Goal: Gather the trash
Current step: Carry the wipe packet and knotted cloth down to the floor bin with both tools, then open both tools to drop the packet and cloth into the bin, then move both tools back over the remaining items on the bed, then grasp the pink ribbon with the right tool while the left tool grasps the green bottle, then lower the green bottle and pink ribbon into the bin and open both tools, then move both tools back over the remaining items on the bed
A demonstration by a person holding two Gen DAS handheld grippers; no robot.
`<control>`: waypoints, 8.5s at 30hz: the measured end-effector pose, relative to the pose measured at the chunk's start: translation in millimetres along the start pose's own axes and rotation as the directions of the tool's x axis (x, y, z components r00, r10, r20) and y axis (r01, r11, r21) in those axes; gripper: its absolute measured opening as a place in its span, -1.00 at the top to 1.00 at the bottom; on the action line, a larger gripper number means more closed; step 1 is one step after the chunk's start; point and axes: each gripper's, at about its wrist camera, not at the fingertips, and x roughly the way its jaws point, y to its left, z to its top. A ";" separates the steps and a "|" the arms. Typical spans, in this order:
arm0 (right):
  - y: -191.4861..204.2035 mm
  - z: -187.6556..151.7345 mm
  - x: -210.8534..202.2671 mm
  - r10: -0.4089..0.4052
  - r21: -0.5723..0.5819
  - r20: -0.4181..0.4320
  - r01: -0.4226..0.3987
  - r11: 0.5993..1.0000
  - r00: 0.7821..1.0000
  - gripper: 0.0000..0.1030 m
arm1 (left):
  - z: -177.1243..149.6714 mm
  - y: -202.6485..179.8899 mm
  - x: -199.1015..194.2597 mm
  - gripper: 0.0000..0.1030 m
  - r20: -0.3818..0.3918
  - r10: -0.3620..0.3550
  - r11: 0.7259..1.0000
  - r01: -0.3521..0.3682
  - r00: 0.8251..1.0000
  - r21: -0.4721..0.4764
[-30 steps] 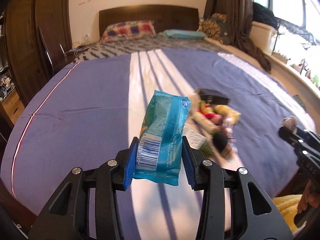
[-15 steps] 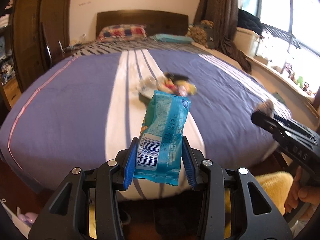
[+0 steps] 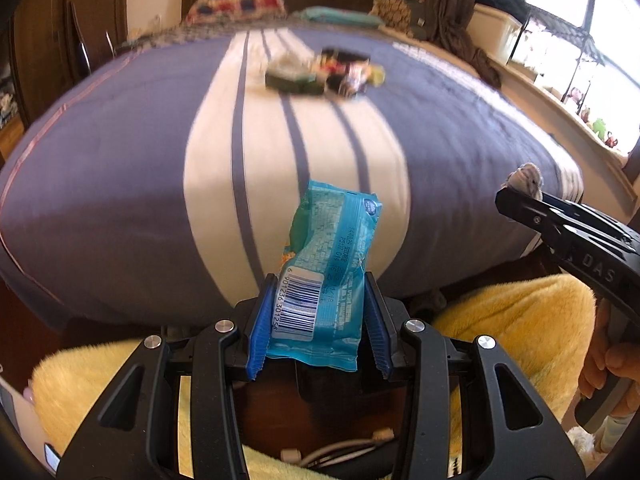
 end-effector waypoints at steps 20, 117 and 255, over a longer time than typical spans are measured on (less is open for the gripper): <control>-14.5 -75.4 107.4 0.090 0.100 -0.347 -0.058 0.993 0.934 0.28 | -55.1 -8.1 125.7 0.23 -0.334 -0.098 0.995 0.105 0.938 0.002; -20.5 179.2 203.5 0.168 0.105 -0.130 -0.155 0.982 0.977 0.70 | 185.1 33.8 113.2 -0.84 0.032 0.051 0.998 -0.052 0.998 0.042; -30.5 -32.7 79.9 0.069 0.108 -0.265 -0.041 0.993 0.962 -0.92 | -19.4 2.2 70.2 -0.84 -0.193 -0.033 0.998 0.042 0.981 0.045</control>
